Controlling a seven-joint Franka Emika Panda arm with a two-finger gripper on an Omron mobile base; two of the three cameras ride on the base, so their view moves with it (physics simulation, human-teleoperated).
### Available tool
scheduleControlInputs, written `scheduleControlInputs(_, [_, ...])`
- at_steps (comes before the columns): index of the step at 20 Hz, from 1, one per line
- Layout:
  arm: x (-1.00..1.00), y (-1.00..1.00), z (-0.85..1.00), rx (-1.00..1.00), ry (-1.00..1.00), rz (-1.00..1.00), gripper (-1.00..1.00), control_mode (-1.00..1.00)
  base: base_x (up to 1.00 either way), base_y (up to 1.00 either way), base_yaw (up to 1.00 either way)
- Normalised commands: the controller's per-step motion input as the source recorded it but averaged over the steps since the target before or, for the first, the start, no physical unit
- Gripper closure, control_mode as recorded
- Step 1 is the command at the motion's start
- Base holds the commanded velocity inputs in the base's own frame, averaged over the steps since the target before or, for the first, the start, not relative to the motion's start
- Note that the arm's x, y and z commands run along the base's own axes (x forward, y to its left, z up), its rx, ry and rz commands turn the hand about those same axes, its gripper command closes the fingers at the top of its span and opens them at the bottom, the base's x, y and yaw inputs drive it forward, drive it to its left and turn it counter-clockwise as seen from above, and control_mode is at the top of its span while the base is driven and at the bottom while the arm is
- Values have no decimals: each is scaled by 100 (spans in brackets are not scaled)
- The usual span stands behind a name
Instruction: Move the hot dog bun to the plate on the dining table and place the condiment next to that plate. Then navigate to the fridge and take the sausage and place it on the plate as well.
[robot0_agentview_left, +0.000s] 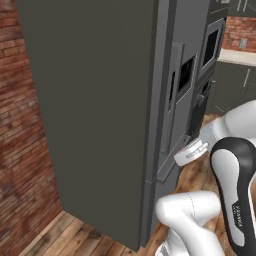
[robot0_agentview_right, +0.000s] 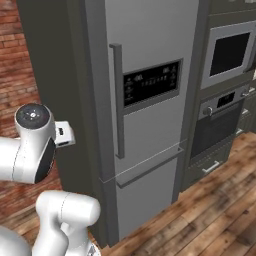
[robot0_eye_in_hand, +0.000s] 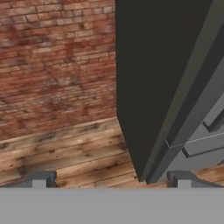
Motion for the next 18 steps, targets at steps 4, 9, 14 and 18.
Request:
scheduleControlInputs(4, [8, -99, 0, 21, -25, 4, -100, -100, 0, 0, 0])
scheduleControlInputs(9, [16, -95, 0, 22, -30, 15, -100, -100, 0, 0, 0])
scheduleControlInputs(14, [50, -32, -8, 9, -42, 5, -100, -100, 0, 0, 0])
scheduleControlInputs(18, [78, -3, -11, 9, -28, 3, -100, -100, 0, 0, 0])
